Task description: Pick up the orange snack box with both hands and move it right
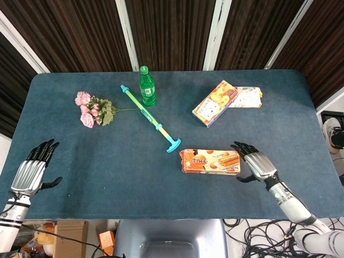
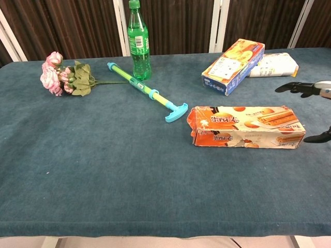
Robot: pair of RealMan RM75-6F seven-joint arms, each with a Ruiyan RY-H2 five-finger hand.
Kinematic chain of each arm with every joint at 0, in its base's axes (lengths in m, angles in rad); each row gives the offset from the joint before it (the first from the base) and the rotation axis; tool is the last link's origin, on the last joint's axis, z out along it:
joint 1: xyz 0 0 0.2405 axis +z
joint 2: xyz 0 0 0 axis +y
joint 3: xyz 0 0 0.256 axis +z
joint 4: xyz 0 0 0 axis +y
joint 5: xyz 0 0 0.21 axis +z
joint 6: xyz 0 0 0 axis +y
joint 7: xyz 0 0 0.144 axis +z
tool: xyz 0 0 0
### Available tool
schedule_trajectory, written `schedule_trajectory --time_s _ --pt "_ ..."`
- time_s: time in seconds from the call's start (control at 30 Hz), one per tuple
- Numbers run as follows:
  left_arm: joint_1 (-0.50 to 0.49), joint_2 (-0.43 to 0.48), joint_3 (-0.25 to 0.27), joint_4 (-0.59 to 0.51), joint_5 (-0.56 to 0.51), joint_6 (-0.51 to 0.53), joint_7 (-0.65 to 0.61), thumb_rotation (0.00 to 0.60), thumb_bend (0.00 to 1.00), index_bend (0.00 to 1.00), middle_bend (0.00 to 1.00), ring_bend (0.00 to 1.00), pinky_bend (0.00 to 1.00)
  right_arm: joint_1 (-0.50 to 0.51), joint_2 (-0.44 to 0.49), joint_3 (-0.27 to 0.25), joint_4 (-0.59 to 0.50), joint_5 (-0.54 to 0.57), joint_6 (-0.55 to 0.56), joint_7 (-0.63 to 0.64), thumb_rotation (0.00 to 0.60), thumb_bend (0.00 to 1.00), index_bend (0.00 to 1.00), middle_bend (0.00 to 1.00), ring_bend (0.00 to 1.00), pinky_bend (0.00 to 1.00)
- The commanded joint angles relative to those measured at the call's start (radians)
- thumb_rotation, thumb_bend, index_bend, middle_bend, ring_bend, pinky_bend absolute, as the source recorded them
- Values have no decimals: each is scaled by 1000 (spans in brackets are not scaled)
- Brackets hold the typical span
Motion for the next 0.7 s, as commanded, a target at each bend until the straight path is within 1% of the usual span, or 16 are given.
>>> schedule_trajectory --time_s 0.03,0.07,0.13,0.17,0.2,0.23,0.3,0.37,0.4,0.47,0.57,0.7 --pt "32 34 25 -57 -6 12 55 600 204 0 0 0 122 -57 83 0 -78 -24 85 -7 600 96 0 0 0 69" --pt "51 45 36 -80 -16 23 85 600 216 0 0 0 118 -87 113 -1 -100 -18 130 -28 600 95 0 0 0 46" --pt "104 48 53 -116 -26 84 130 600 231 0 0 0 114 -175 173 -11 -161 17 251 -156 600 95 0 0 0 9" --pt "129 38 58 -115 -24 119 137 600 235 0 0 0 114 -219 191 -16 -188 44 307 -227 600 94 0 0 0 1" --pt "164 17 66 -98 -13 173 142 600 236 0 0 0 113 -280 200 -14 -224 80 397 -305 600 95 0 0 0 0" --pt "190 -4 71 -76 -4 213 144 600 236 0 0 0 113 -324 193 -8 -241 93 468 -336 600 95 0 0 0 0" --pt "237 -54 77 -24 11 284 149 600 243 0 0 0 107 -406 155 -3 -225 86 587 -340 600 95 0 0 0 0" --pt "252 -62 91 -12 34 300 192 600 252 0 0 0 98 -445 131 -11 -195 69 623 -354 600 94 0 0 0 0" --pt "253 -65 92 -14 57 314 180 600 254 0 0 0 95 -450 129 -16 -185 51 626 -360 600 94 0 0 0 0" --pt "259 -66 94 -9 87 331 158 600 254 0 0 0 96 -457 129 -6 -183 38 619 -330 600 94 0 0 0 0" --pt "265 -64 88 -6 87 333 159 600 254 0 0 0 96 -461 136 5 -182 40 596 -322 600 94 0 0 0 0" --pt "267 -56 70 -7 59 309 148 600 253 0 0 0 96 -471 137 15 -175 25 577 -317 600 95 0 0 0 0"
